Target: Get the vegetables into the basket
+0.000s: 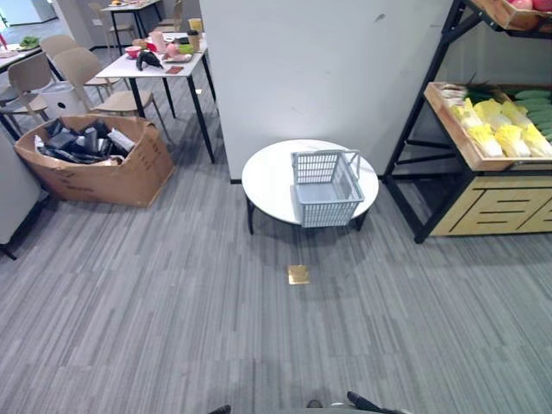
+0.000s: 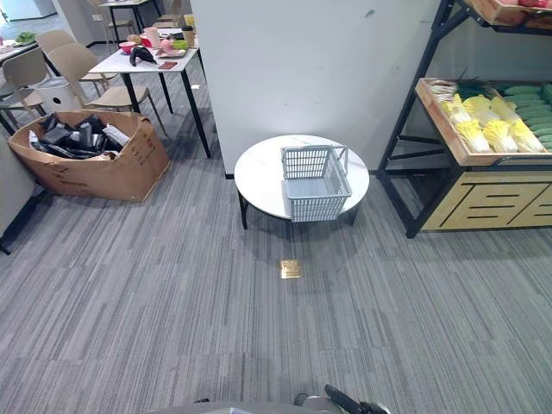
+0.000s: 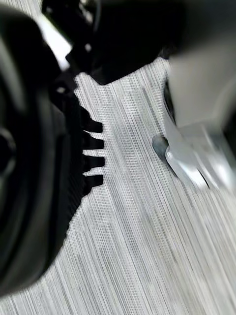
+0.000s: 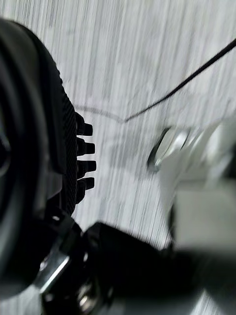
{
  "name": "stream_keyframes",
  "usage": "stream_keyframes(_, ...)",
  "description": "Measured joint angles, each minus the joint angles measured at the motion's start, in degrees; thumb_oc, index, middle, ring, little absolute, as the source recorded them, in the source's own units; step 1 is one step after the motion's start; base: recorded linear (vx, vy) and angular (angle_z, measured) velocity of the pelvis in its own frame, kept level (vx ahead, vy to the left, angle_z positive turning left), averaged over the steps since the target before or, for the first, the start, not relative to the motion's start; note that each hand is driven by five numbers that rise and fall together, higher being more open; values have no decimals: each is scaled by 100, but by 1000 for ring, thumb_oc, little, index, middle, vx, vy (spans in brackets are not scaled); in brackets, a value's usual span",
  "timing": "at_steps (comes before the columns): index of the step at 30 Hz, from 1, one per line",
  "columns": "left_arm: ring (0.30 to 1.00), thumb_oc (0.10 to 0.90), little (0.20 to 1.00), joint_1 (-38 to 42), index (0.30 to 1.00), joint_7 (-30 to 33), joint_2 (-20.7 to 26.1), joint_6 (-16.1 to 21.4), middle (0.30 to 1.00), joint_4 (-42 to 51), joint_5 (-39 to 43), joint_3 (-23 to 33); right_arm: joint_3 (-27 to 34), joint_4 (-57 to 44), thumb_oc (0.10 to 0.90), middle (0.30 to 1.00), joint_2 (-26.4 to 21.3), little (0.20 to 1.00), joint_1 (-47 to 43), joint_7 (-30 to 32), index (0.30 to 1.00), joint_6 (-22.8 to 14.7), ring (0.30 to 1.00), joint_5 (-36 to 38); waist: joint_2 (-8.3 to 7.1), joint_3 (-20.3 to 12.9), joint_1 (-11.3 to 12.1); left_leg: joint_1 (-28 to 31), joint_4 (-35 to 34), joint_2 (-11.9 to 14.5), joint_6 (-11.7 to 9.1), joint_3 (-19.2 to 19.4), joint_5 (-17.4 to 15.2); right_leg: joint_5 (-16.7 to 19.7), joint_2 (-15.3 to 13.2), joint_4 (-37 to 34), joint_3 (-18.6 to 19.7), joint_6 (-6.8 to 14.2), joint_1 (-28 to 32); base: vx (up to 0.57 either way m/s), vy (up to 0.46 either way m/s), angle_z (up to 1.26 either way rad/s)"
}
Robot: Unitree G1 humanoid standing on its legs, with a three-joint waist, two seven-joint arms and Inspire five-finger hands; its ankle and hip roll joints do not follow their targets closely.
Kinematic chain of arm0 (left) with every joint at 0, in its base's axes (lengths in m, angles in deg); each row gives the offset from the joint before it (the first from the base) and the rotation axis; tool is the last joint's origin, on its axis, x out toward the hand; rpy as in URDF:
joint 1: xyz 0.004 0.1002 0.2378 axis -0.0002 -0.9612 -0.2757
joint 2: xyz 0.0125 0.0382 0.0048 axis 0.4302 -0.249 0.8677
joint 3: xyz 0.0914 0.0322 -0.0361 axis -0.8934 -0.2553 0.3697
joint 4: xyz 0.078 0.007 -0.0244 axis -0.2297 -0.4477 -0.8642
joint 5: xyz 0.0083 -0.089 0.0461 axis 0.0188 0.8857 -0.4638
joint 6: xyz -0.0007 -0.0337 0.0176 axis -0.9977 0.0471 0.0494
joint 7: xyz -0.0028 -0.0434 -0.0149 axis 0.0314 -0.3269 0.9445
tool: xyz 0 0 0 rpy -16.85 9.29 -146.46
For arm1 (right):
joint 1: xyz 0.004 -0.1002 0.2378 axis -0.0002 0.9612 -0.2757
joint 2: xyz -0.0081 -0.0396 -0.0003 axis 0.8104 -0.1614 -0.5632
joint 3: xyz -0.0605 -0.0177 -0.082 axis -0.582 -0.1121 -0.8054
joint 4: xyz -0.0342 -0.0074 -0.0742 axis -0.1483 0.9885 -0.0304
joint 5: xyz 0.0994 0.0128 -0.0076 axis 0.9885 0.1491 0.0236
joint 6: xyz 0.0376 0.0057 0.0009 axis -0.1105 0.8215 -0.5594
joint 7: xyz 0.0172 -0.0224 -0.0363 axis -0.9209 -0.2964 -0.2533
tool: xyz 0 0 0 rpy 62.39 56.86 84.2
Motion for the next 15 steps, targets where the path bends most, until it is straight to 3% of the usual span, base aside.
stream_keyframes(6,1000,900,1000,351,1000,36,-108,166,1000,177,0,-46,4,-250,900,1000,-22,1000,-372,0,1000,-166,1000,2,133,93,-5,44,-18,43,-10,0,-5,38,79,-172,-10,-28,115,0,0,0)
stream_keyframes(15,1000,900,1000,371,1000,78,-131,164,1000,155,6,-30,107,-173,900,1000,-36,1000,-375,45,1000,-165,1000,2,176,156,-4,47,-41,46,-14,3,-7,40,88,-200,-10,-23,135,0,0,0)
